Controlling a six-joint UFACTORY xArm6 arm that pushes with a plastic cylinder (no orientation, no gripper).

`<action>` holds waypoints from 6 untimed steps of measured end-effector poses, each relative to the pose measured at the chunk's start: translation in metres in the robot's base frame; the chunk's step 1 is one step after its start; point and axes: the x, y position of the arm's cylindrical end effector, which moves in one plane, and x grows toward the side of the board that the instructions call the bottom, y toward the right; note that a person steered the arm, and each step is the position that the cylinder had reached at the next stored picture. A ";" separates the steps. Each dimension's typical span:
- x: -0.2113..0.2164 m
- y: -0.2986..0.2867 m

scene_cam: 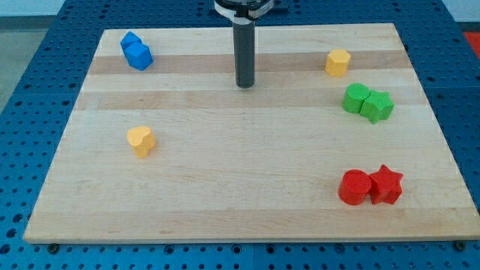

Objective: Push the yellow hexagon towards the top right

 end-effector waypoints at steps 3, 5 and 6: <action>-0.008 0.000; 0.008 0.074; 0.002 0.127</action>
